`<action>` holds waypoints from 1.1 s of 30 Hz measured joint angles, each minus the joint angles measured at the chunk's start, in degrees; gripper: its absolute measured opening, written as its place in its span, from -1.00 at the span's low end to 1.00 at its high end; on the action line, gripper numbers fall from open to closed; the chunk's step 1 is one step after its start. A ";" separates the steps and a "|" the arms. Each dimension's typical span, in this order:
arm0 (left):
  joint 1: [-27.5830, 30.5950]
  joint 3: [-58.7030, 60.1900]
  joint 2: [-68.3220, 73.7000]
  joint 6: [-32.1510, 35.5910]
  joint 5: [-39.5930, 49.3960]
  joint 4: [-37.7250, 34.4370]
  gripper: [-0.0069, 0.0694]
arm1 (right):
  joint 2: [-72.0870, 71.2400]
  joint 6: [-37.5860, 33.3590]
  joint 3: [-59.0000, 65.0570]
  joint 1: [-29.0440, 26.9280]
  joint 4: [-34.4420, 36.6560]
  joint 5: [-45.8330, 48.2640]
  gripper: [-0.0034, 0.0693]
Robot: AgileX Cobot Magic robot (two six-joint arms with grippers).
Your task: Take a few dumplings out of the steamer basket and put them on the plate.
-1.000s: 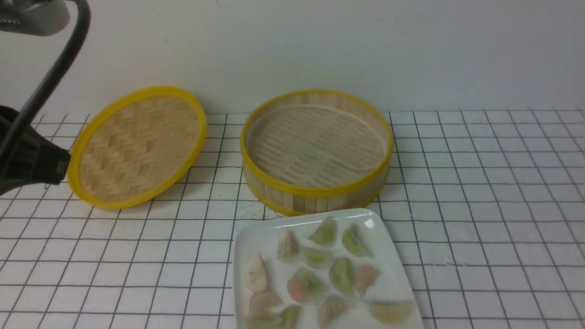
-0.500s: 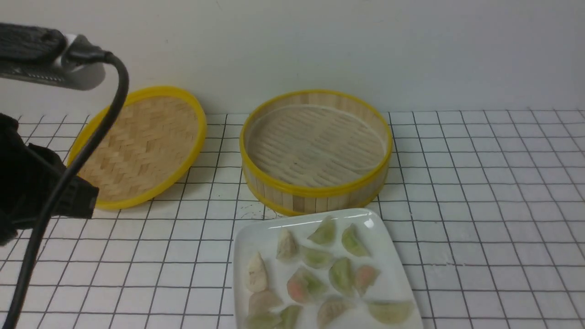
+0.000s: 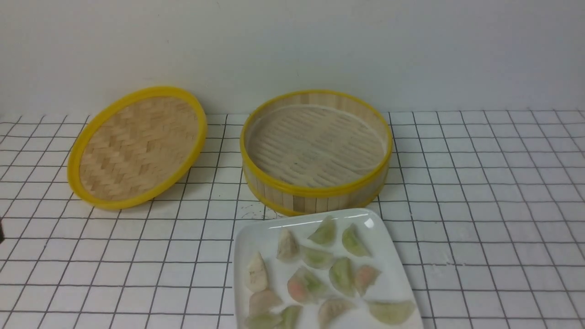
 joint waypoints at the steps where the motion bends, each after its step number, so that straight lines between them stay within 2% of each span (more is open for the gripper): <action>1: 0.00 0.89 -2.58 0.00 -0.85 0.00 -0.83 | 0.00 0.00 0.00 0.00 0.00 0.00 -0.94; 9: 0.00 1.62 -12.58 0.00 -1.90 0.00 -0.83 | 0.00 0.00 0.00 0.00 0.00 0.00 -0.94; 19: 0.00 1.80 -13.41 0.12 -1.90 0.93 -0.83 | 0.00 0.00 0.00 0.00 0.00 0.00 -0.94; 23: 0.42 5.74 -13.85 0.98 -5.31 3.41 -0.83 | 0.00 0.00 0.00 0.00 0.00 0.00 -0.94; 26: 2.22 10.10 -14.75 2.43 -7.88 3.93 -0.83 | 0.00 0.00 0.00 0.00 0.00 0.00 -0.94; 31: 11.14 26.63 -18.88 5.44 -14.92 3.93 -0.83 | 0.00 0.00 0.02 0.00 0.00 0.00 -0.94; 33: 12.64 29.90 -19.31 5.67 -16.57 3.93 -0.83 | 0.00 0.00 0.02 0.00 0.00 0.00 -0.94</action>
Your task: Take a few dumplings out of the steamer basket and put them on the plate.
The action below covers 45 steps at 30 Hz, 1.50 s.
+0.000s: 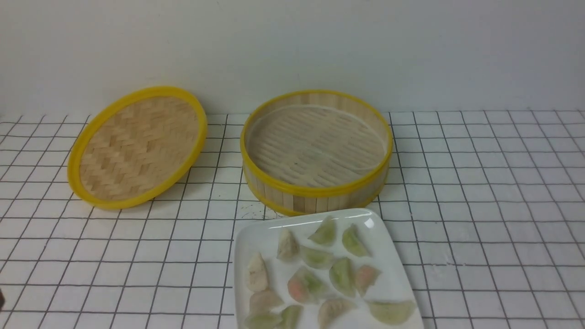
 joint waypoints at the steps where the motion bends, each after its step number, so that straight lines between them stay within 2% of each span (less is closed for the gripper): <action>1: 1.30 4.44 -0.12 0.09 -2.04 0.00 -0.83 | 0.00 0.00 0.00 0.00 0.00 0.00 -0.94; 5: 1.62 10.19 -0.12 0.33 -3.25 0.39 -0.83 | 0.00 0.00 0.00 0.00 0.00 0.00 -0.94; 34: 1.62 10.50 -0.12 0.39 -1.63 0.39 -0.83 | 0.00 -0.12 0.00 0.00 -0.21 0.00 -0.94; 39: 1.62 10.50 -0.12 0.39 -1.63 0.39 -0.83 | 0.00 -5.74 0.05 0.00 2.62 -0.04 -0.94; 41: 1.62 10.50 -0.12 0.39 -1.63 0.39 -0.83 | 0.00 -15.41 0.05 0.00 9.74 -0.04 -0.94; 42: 1.62 10.50 -0.12 0.39 -1.63 0.39 -0.83 | 0.00 -16.14 0.05 0.00 10.30 -0.04 -0.94; 43: 1.62 10.50 -0.12 0.39 -1.63 0.39 -0.83 | 0.00 -21.44 0.05 0.00 14.25 -0.04 -0.94; 45: 1.62 10.50 -0.12 0.39 -1.63 0.34 -0.83 | 0.00 -25.14 0.05 0.00 17.15 -0.04 -0.94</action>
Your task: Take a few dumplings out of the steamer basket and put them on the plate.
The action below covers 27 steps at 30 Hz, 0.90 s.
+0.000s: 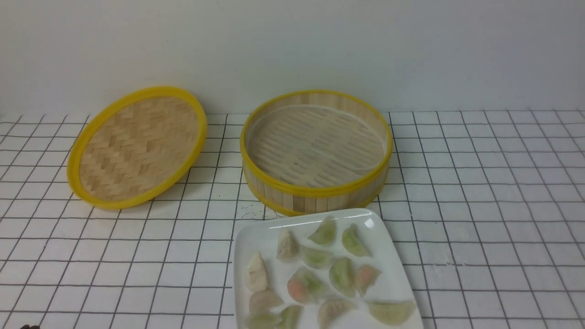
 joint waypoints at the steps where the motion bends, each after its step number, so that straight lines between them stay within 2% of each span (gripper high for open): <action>1: 0.00 0.00 0.00 0.00 0.00 0.00 -0.83 | 0.00 -1.22 0.00 0.00 1.11 0.00 -0.94; 7: 0.00 0.00 0.00 0.00 0.00 0.00 -0.83 | 0.00 -3.10 2.81 -1.39 -0.17 -0.45 -0.94; 10: 0.00 0.00 0.00 0.00 0.00 0.00 -0.83 | 0.00 -3.24 7.48 -8.66 -2.93 -0.58 -0.94; 11: 0.00 0.00 0.00 0.00 0.00 0.00 -0.83 | 0.00 -3.24 9.74 -12.70 -3.37 -0.58 -0.94; 12: 0.00 0.00 0.00 0.00 0.00 0.00 -0.83 | 0.00 -3.24 10.52 -13.27 -3.47 -0.58 -0.94; 13: 0.00 0.00 0.00 0.00 0.00 0.00 -0.83 | 0.00 -3.24 13.65 -18.13 -3.53 -0.53 -0.94; 14: 0.00 0.00 0.00 0.00 0.00 0.00 -0.83 | 0.00 -3.24 15.60 -20.54 -3.66 -0.53 -0.94; 18: 0.00 0.00 0.00 0.00 0.00 0.00 -0.83 | 0.00 -3.24 22.86 -27.14 -3.65 -0.59 -0.94; 22: 0.00 0.00 0.00 0.00 -0.04 0.00 -0.83 | 0.06 -3.24 24.47 -29.90 -2.86 -4.30 -0.94; 27: 0.00 0.00 0.00 0.00 -0.04 0.00 -0.83 | 0.06 -3.24 24.58 -30.10 -2.21 -5.21 -0.94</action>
